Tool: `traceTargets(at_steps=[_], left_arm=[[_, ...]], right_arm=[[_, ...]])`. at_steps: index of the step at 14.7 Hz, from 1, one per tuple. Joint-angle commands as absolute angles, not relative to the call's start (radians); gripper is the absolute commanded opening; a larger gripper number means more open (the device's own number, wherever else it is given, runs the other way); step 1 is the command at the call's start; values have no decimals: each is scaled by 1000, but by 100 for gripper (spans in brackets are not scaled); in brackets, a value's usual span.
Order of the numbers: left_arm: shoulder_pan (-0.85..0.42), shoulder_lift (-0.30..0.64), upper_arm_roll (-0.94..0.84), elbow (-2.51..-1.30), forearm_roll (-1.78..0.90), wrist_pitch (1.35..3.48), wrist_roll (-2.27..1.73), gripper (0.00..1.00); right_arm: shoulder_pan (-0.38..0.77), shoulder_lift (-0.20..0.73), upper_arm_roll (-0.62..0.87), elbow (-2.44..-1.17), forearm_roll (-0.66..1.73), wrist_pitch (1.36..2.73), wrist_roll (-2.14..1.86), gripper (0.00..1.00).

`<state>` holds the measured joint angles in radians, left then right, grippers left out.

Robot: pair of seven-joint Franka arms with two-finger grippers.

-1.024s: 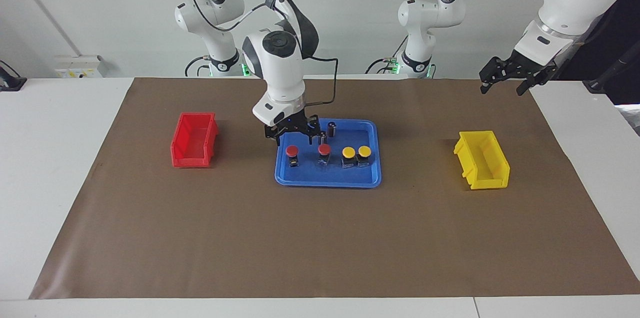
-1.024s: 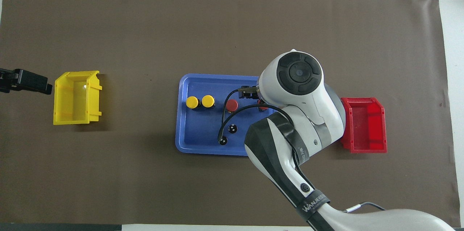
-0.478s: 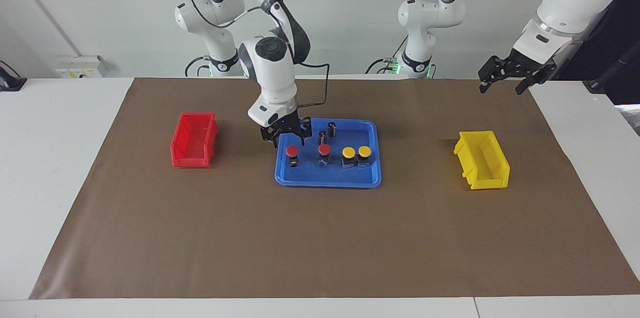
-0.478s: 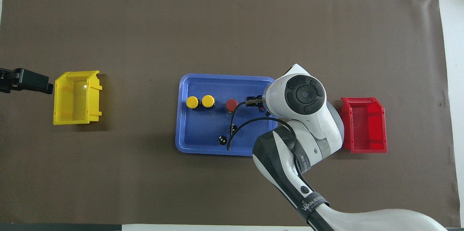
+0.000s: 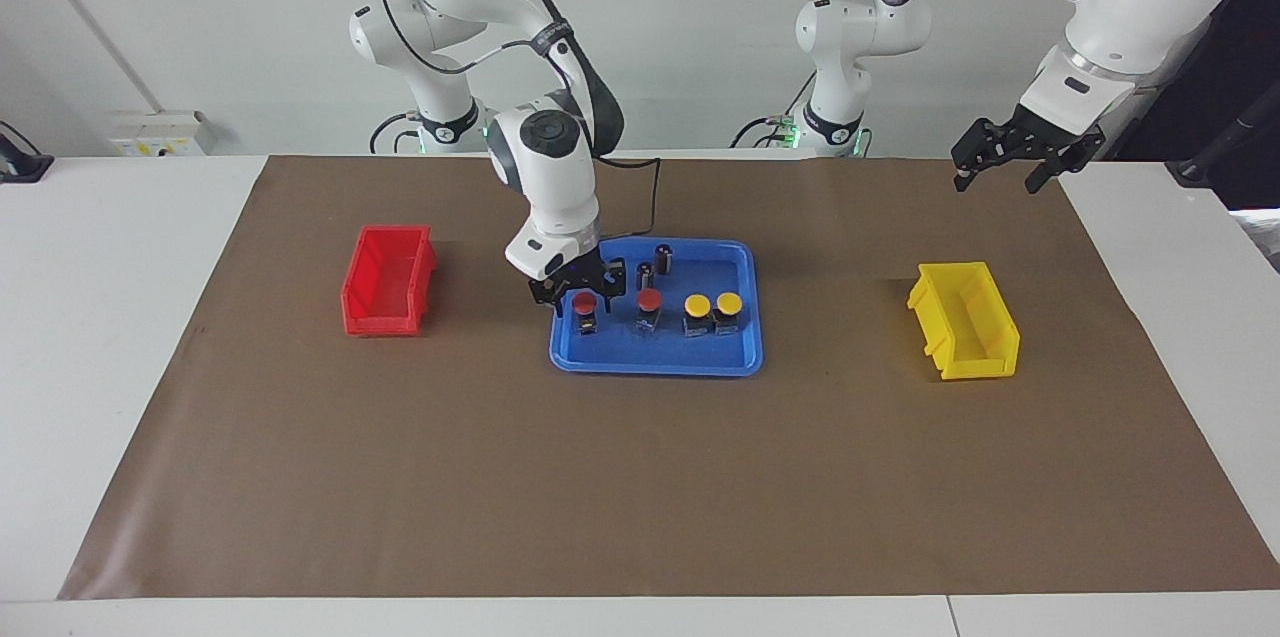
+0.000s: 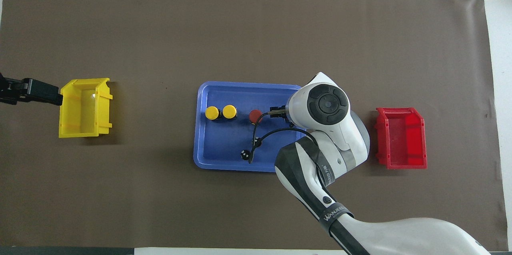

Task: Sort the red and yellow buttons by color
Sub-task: 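Reach the right gripper to the tray and grasp a red button, then drop the red button in the red bin while the left gripper reaches the tray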

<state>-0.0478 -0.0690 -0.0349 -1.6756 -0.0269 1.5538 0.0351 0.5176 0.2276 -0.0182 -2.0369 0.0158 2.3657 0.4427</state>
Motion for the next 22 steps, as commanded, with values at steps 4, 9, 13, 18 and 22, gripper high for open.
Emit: traceTargets(at_steps=[4, 9, 13, 18, 22], left_arm=[[-60, -106, -31, -1736, -37, 1597, 15, 100], [-89, -101, -35, -1789, -44, 1698, -57, 100], [-216, -69, -34, -1851, -44, 1816, -227, 100], [-429, 35, -34, -1948, -43, 2026, -535, 98], [-528, 119, -32, -1993, -38, 2164, -667, 92]], right_arm=[[514, 224, -11, -2039, 29, 2372, 420, 59], [514, 224, -9, -2031, 29, 2353, 420, 17], [438, 165, -12, -1890, 29, 2127, 310, 13], [238, -116, -12, -2064, 41, 1977, 77, 13], [54, -265, -20, -2273, 81, 2005, -156, 13]])
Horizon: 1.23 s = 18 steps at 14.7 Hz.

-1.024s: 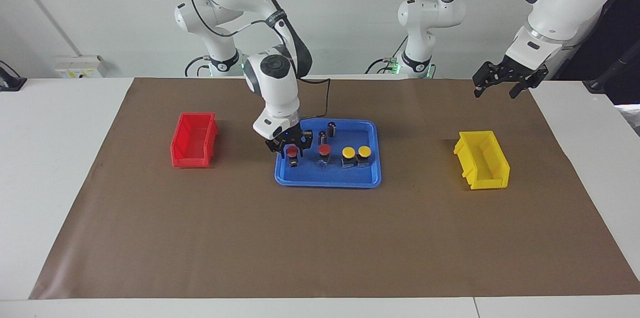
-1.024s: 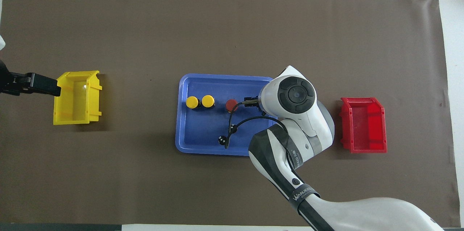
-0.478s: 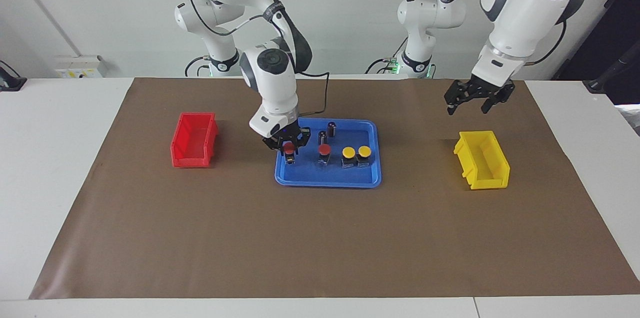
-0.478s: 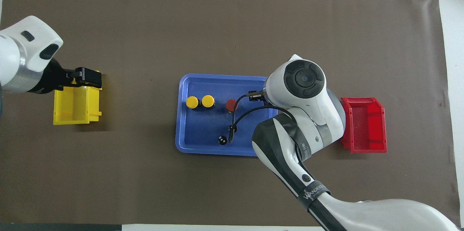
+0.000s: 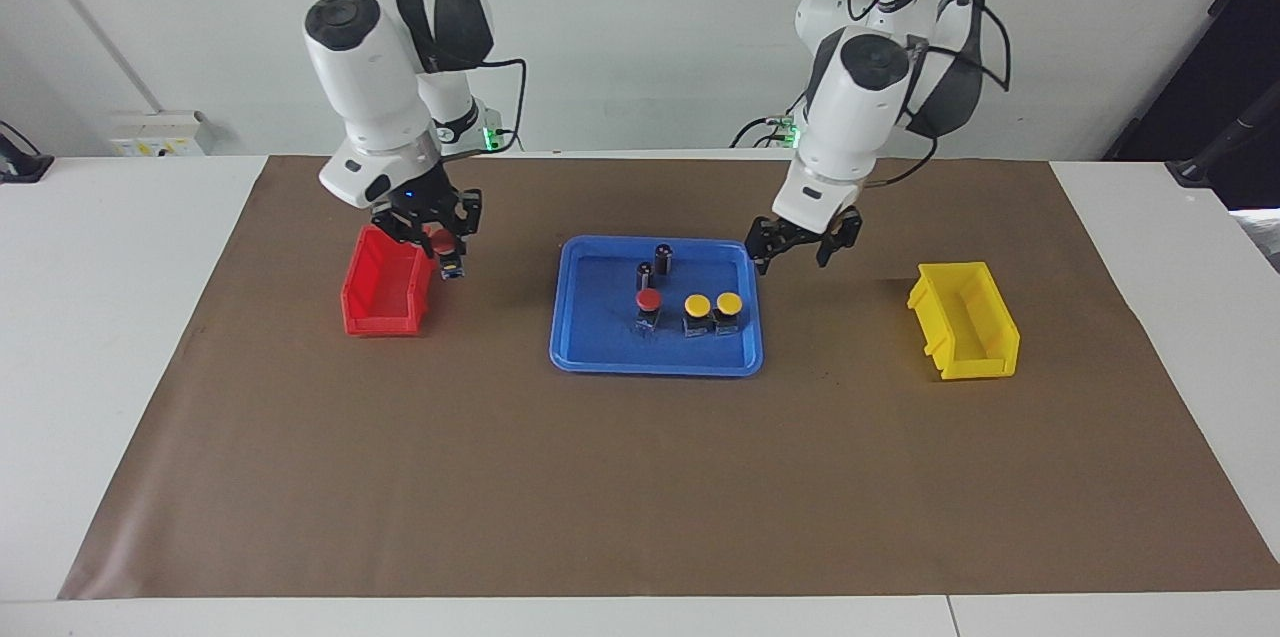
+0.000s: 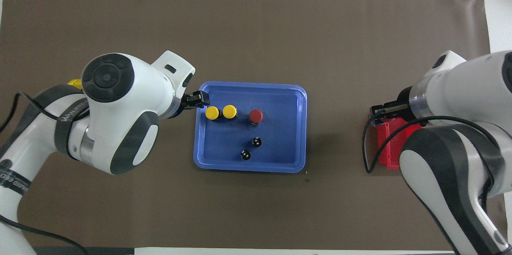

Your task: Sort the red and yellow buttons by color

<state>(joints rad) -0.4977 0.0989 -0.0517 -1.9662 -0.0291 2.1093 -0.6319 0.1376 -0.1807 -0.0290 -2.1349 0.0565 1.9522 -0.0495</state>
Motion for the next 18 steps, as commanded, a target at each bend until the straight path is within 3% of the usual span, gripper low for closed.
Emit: traceTargets(at_steps=[1, 7, 18], left_arm=[[-537, 135, -32, -1993, -37, 2171, -675, 89], [-548, 173, -32, -2002, -37, 2210, -689, 79], [-560, 170, -34, -2048, -37, 2263, -686, 79]], right_arm=[[11, -274, -20, -2298, 86, 2028, -202, 13], [-66, -282, -21, -2411, 89, 2092, -229, 13], [-58, -212, -21, -2534, 87, 2272, -230, 13]])
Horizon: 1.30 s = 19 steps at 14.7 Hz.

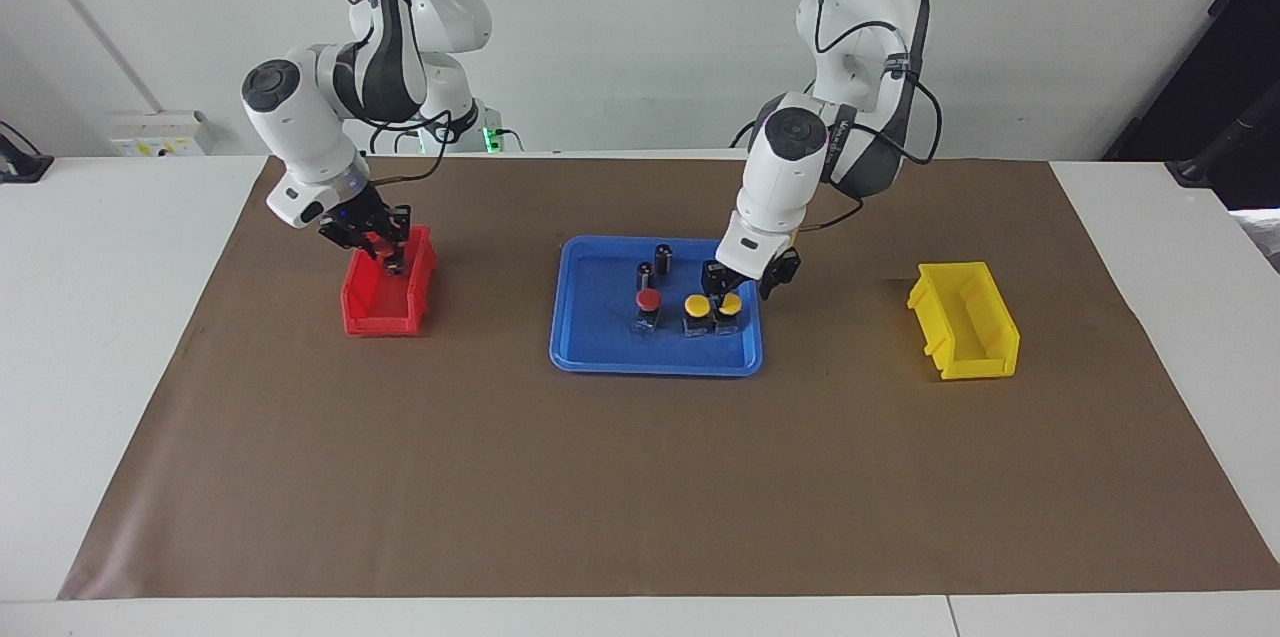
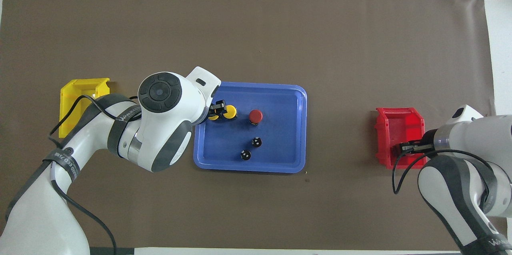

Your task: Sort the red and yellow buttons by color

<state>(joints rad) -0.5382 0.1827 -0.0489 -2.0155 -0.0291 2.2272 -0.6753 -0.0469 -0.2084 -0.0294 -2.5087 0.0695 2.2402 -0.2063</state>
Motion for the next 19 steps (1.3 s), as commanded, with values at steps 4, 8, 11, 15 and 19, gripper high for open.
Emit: traceTargets(at_steps=[4, 8, 11, 15, 19], left_arm=[[-558, 172, -32, -2040, -37, 2269, -686, 79], [-558, 172, -32, -2040, -37, 2269, -689, 79], [-560, 170, -34, -2048, -37, 2270, -690, 79], [-560, 170, -34, -2054, -37, 2284, -689, 77], [-560, 170, -34, -2059, -37, 2296, -690, 68]], right_arm=[[-57, -210, -21, -2556, 87, 2290, -229, 44], [-58, -209, -21, -2545, 74, 2280, -233, 53], [-58, -181, -21, -2441, 72, 2166, -232, 53], [-51, -155, -11, -2243, 72, 1978, -221, 54], [35, -42, 11, -1960, 81, 1813, -105, 81]])
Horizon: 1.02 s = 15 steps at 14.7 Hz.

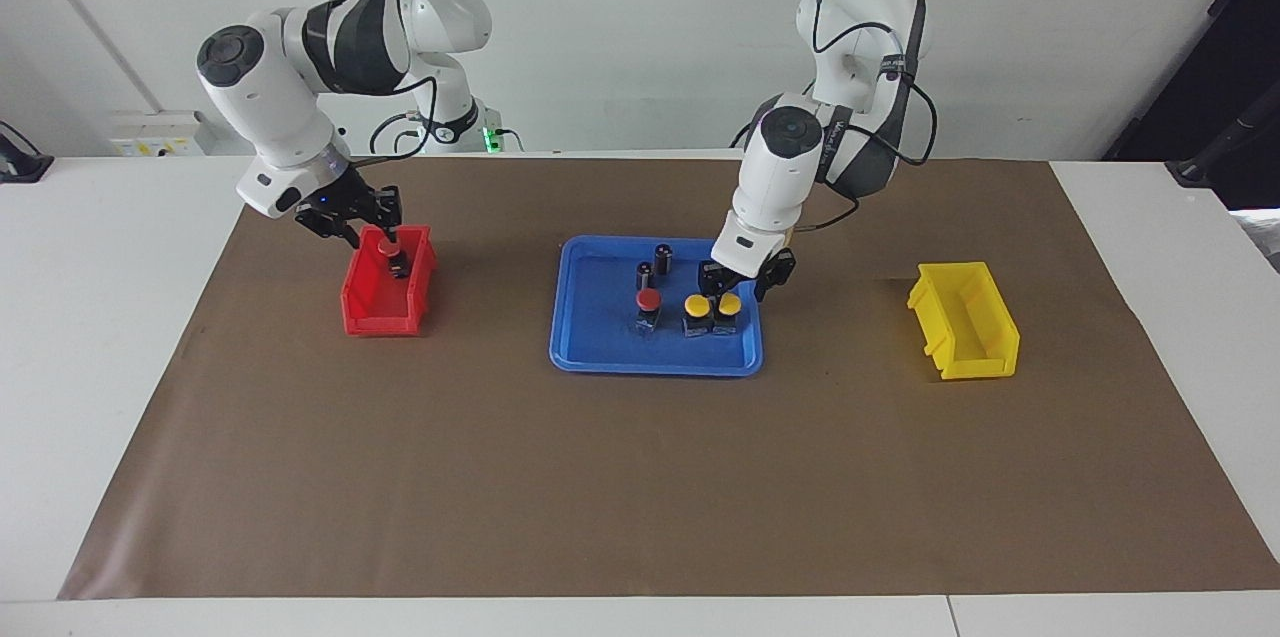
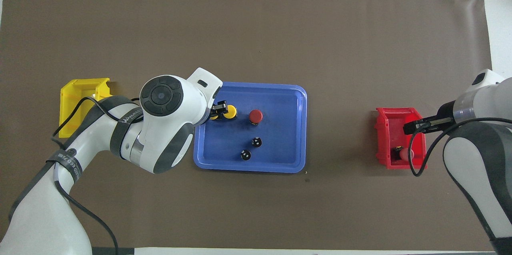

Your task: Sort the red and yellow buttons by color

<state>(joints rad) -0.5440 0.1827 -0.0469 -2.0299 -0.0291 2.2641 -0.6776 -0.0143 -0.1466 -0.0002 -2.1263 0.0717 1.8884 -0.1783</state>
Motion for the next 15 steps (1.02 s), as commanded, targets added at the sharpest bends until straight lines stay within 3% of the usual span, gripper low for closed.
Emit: traceTargets(at_steps=[1, 3, 5, 6, 10, 15], left_arm=[[-560, 170, -34, -2059, -37, 2298, -690, 67], [-560, 170, -35, -2059, -37, 2305, -692, 65], [-560, 170, -35, -2059, -37, 2306, -692, 62], [-560, 170, -35, -2059, -37, 2306, -692, 60], [-560, 170, -35, -2057, -37, 2307, -693, 39], [-572, 170, -35, -2016, -40, 2238, -712, 4]], right_arm=[[70, -20, 11, -1910, 81, 1796, -57, 82], [132, 0, 11, -1867, 83, 1795, 38, 85], [191, 12, 11, -1838, 86, 1807, 124, 98], [216, 23, 11, -1830, 86, 1818, 164, 99], [239, 29, 12, -1825, 89, 1858, 222, 99], [238, 29, 12, -1819, 101, 1858, 235, 99]])
